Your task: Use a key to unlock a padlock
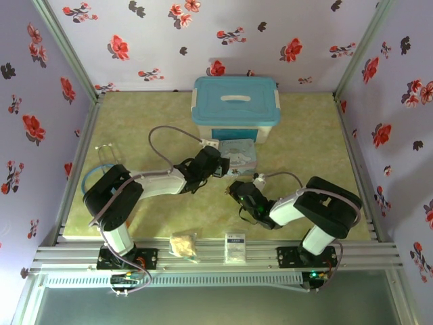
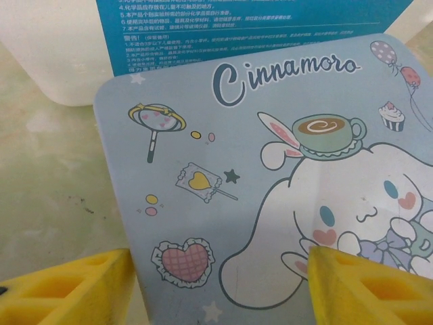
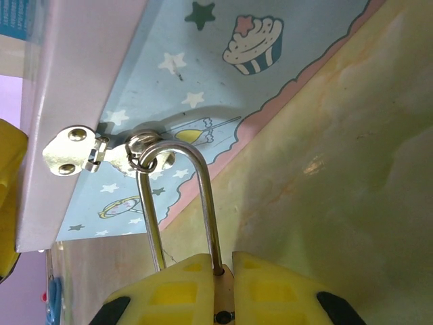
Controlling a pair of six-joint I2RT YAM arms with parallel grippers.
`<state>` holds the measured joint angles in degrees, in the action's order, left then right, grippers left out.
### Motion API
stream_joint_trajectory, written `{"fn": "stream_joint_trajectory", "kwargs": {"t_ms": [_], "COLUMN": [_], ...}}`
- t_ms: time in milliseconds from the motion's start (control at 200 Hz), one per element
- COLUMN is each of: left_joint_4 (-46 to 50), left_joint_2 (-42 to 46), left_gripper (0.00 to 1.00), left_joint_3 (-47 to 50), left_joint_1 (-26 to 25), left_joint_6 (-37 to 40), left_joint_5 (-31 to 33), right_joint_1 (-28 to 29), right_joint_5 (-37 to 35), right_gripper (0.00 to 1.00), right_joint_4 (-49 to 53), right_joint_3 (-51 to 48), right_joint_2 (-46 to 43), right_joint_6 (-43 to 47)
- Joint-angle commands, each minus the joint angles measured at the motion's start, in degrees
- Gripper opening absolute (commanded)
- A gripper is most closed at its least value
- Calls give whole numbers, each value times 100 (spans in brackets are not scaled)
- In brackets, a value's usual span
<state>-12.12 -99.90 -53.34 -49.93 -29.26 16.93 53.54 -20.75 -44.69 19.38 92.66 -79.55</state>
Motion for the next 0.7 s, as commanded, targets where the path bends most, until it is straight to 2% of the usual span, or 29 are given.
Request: {"fn": "stream_joint_trajectory", "kwargs": {"t_ms": [0, 145, 465, 695], "left_joint_4": [892, 748, 526, 397], "left_joint_2": [-219, -247, -279, -241], "left_gripper": [65, 64, 63, 62], "left_joint_3": [440, 631, 817, 883], "left_joint_1": [106, 108, 124, 124], "left_joint_6": [559, 570, 689, 868], "left_joint_5": [-125, -181, -258, -288], "right_joint_1": [-82, -243, -301, -300], "right_joint_5": [-560, -607, -746, -1029], "right_gripper": [0, 0, 0, 0], "right_joint_4": [416, -7, 183, -164], "right_joint_3": [54, -177, -32, -15], "right_joint_2": [-206, -173, -424, -199], "right_joint_6": [-194, -461, -291, -679]}}
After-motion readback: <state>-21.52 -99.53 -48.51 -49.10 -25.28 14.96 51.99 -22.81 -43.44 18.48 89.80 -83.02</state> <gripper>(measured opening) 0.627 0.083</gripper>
